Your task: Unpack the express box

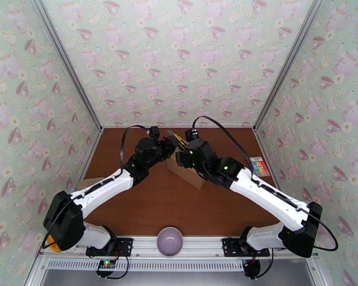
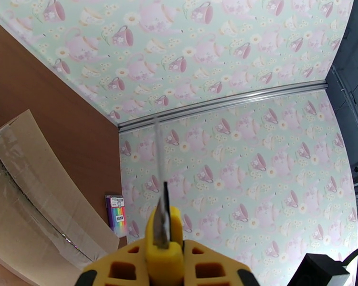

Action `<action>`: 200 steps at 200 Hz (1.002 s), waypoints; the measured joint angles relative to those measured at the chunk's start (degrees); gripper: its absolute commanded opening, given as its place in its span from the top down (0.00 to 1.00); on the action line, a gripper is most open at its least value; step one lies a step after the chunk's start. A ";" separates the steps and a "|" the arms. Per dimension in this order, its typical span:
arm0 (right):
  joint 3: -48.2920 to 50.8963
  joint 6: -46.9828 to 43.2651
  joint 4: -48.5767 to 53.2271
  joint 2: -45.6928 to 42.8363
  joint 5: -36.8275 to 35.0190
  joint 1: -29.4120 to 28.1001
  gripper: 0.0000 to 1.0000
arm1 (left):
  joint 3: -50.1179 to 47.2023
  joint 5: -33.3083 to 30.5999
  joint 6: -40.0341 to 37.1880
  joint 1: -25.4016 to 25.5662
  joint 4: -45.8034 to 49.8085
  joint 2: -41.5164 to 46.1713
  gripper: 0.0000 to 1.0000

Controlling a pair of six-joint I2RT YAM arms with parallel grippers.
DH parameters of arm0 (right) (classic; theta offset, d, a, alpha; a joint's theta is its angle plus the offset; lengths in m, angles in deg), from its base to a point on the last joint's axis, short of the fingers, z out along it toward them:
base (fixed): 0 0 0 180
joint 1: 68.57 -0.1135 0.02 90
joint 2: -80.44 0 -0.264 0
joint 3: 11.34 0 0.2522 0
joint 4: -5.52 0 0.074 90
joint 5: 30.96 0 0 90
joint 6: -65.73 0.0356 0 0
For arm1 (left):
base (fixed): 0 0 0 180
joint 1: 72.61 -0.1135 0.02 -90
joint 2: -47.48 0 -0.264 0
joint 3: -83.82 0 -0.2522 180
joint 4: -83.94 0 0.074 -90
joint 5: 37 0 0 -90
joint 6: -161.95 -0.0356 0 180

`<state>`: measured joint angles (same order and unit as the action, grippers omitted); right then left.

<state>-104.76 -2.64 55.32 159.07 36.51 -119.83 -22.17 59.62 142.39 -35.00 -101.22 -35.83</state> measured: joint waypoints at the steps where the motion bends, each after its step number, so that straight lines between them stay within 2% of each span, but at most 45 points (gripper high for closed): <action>1: -0.02 0.02 0.04 0.00 -0.04 0.00 0.37 | 0.00 0.00 0.02 0.00 0.02 0.00 1.00; 25: -1.03 -0.37 0.76 0.70 -1.14 0.13 0.43 | -0.04 -0.48 0.22 0.00 -0.33 0.02 1.00; 48: -1.31 -0.31 0.87 1.14 -1.53 0.28 0.43 | -0.04 -0.72 0.33 0.00 -0.42 0.02 1.00; 70: -1.42 -0.28 0.74 1.44 -1.55 0.28 0.38 | -0.07 -0.70 1.22 0.00 -0.46 0.02 1.00; 115: -1.68 -0.28 0.55 2.45 -1.51 0.50 0.39 | -0.07 -0.66 2.75 0.15 -0.70 0.02 1.00; 148: -1.73 -0.24 0.28 3.13 -1.79 0.85 0.46 | -0.07 -0.63 3.43 0.13 -0.44 0.02 1.00; 200: -1.75 -0.26 -0.50 3.15 -1.97 0.98 0.41 | -0.07 0.09 4.66 0.15 -0.20 0.02 1.00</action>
<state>-106.51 -2.91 54.81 162.21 34.55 -118.85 -22.23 59.70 147.04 -34.85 -101.41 -35.81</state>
